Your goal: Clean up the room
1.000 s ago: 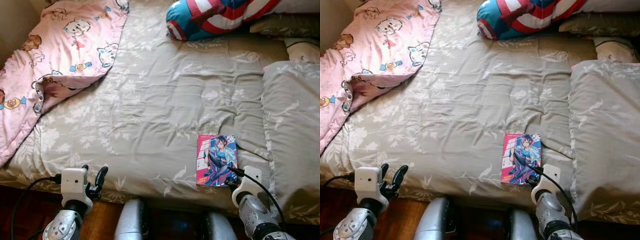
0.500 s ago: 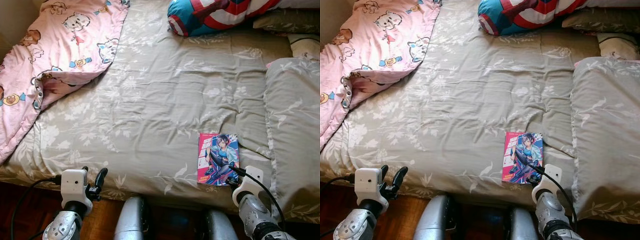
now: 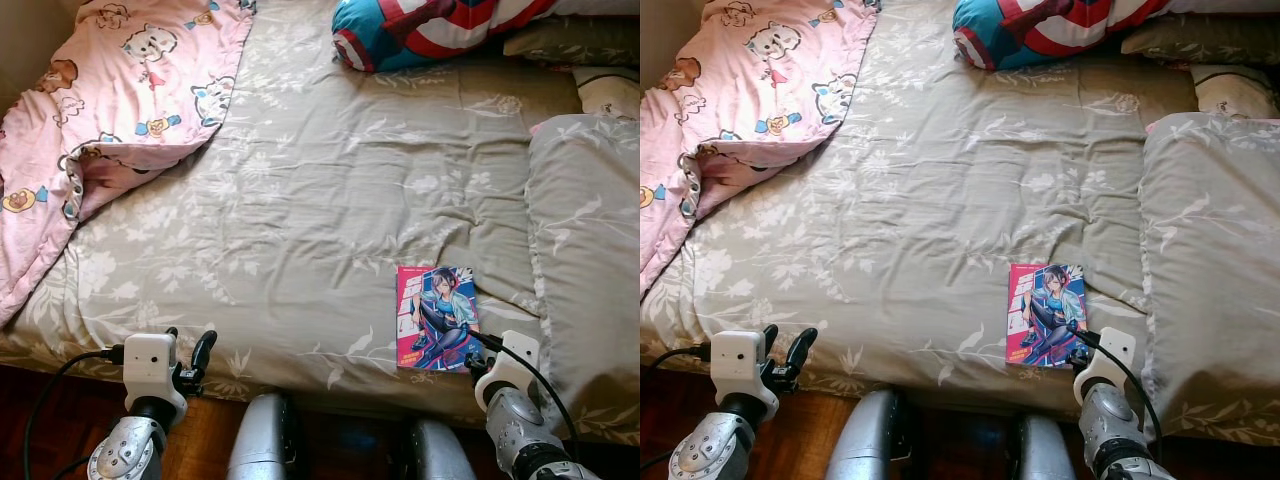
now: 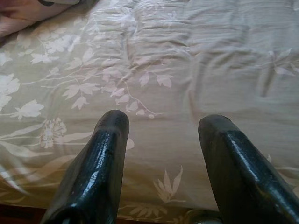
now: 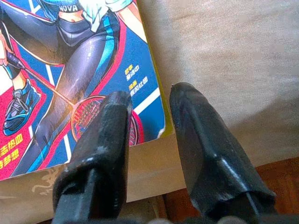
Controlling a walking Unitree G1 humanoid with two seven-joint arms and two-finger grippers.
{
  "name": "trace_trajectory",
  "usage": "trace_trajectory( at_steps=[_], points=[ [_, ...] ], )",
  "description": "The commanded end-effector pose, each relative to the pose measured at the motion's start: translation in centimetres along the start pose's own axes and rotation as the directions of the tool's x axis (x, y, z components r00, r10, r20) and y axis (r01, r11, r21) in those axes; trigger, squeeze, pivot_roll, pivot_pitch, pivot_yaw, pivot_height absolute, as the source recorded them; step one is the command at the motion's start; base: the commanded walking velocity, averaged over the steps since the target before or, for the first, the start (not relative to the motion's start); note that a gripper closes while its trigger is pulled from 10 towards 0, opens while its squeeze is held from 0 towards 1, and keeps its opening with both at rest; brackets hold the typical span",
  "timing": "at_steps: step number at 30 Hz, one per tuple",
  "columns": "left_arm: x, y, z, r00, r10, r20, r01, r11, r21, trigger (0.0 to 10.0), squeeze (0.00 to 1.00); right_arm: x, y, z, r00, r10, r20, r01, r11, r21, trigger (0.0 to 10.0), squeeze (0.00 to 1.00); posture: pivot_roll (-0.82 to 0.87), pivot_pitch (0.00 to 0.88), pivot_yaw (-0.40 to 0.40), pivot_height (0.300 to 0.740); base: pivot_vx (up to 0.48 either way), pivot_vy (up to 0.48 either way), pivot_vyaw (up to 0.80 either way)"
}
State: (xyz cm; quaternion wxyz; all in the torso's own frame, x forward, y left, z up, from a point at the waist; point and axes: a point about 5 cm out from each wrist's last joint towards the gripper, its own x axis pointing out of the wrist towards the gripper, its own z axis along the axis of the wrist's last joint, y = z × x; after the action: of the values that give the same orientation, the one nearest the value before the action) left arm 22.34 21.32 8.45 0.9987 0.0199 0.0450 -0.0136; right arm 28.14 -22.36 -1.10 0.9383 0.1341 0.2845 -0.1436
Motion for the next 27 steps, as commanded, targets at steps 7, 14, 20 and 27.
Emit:
trace_trajectory(
  at_steps=[7, 14, 20, 27],
  points=[
    [-0.1, 0.0, -0.9, 0.999, 0.011, -0.038, -0.011, 1.0, 0.008, 10.0, 0.0, -0.3, 0.3, -1.6, 0.998, 0.008, -0.063, -0.008, 1.0, -0.002, 10.0, 0.0, 0.14, 0.301, 0.084, 0.656, 0.0, 0.0, 0.0],
    [-0.2, 0.0, -0.9, 0.999, 0.012, -0.036, -0.011, 1.0, 0.008, 10.0, 0.0, -0.4, 0.2, -2.1, 0.996, 0.014, -0.084, -0.014, 1.0, -0.008, 10.0, 0.0, 0.14, 0.298, 0.081, 0.656, 0.0, 0.0, 0.0],
    [-0.2, 0.0, -0.9, 0.999, 0.011, -0.036, -0.011, 1.0, 0.007, 10.0, 0.0, -0.5, 0.1, -2.6, 0.993, 0.008, -0.114, -0.013, 0.999, -0.042, 10.0, 0.0, 0.14, 0.297, 0.079, 0.656, 0.0, 0.0, 0.0],
    [-0.2, -0.1, -0.9, 0.999, 0.012, -0.036, -0.012, 1.0, 0.007, 10.0, 0.0, -0.5, 0.0, -2.8, 0.992, 0.002, -0.125, -0.008, 0.999, -0.049, 10.0, 0.0, 0.15, 0.297, 0.08, 0.656, 0.0, 0.0, 0.0]
  ],
)
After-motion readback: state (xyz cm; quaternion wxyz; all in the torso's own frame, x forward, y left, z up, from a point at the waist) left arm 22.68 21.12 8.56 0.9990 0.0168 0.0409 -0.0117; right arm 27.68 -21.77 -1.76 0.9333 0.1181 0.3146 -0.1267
